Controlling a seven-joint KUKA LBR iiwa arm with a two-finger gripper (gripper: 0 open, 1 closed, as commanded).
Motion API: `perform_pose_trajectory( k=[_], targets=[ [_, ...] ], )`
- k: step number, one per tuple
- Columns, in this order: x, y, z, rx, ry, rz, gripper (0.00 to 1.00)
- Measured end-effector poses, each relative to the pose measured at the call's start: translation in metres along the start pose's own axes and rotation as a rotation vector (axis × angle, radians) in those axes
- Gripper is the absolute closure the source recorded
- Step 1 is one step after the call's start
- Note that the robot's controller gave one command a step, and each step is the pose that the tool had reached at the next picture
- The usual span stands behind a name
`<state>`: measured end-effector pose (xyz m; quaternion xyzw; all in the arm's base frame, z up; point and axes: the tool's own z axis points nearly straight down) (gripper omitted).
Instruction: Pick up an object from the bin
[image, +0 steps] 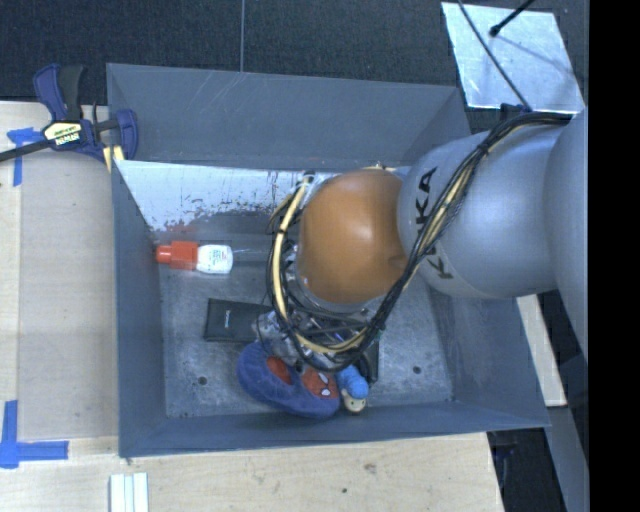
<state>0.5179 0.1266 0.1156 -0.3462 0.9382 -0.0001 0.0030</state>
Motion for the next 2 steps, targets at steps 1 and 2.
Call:
perform_pose_trajectory(
  k=[1,2],
  targets=[
    [-0.001,0.0,-0.017,0.0,0.0,0.005,1.0],
    [-0.004,-0.001,-0.086,0.002,-0.004,0.009,1.0]
  ],
)
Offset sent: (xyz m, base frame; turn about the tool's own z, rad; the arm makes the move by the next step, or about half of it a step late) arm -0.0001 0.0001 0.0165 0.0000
